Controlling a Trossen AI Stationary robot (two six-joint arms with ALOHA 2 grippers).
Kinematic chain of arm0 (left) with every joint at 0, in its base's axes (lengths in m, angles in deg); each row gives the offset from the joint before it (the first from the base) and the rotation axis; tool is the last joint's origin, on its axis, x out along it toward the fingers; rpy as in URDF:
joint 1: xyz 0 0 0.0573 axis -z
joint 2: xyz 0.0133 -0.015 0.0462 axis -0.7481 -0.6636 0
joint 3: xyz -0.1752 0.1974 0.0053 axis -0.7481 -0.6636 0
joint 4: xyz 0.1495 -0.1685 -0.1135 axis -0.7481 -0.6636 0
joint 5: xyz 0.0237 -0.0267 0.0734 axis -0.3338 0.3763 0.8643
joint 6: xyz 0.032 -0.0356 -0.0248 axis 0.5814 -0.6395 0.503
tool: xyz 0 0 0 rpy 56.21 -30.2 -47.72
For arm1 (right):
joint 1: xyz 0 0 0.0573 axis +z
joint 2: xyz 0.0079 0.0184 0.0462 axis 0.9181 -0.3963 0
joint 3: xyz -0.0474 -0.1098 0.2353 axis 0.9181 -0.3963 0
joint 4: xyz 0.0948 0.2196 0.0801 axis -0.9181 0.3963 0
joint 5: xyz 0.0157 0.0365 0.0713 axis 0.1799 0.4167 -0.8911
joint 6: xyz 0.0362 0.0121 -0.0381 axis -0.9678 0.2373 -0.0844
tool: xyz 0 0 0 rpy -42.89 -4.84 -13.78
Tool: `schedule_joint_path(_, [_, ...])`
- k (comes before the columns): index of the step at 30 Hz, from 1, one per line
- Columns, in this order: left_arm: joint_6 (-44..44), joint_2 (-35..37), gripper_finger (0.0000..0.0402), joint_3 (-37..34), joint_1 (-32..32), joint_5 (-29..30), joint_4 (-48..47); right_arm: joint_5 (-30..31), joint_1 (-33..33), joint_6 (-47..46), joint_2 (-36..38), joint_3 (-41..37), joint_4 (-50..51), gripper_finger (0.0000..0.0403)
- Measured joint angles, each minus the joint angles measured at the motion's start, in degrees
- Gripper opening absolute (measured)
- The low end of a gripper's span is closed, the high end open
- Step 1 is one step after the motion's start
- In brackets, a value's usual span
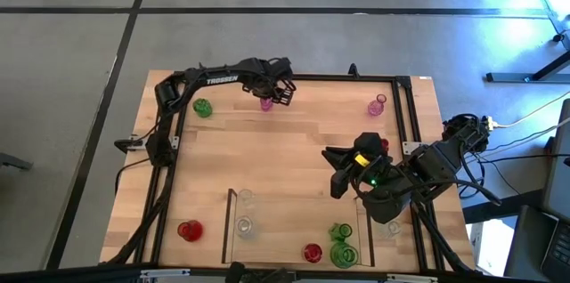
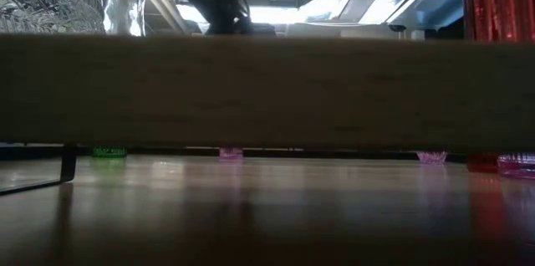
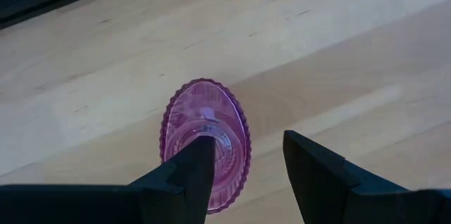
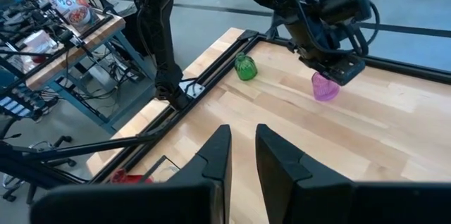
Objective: Sort vases onto shelf
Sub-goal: Put the top left purple vase on the shelf
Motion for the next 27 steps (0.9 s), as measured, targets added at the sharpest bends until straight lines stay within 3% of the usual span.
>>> schedule_joint_path(5, [-0.18, -0.05, 0.0162, 0.0, 0.03, 0.49, 0.09, -0.42, 0.02, 0.0, 0.0, 0.0, -1.13, 0.005])
schedule_joint_path(9, [2.74, -0.05, 0.0156, 0.02, -0.1, -2.87, -1.46, -0.33, 0.02, 0.01, 0.0, 0.0, -1.11, 0.005])
schedule_joint_path(20, [10.72, 0.05, 0.0022, 0.15, 2.11, -7.09, -9.12, 0.01, 0.02, 1.53, 0.0, 0.0, -1.13, 0.005])
schedule_joint_path(27, [15.12, 0.38, 0.0022, 0.04, 5.29, -7.95, -12.5, -0.98, 0.02, 3.13, 0.0, 0.0, -1.17, 0.005])
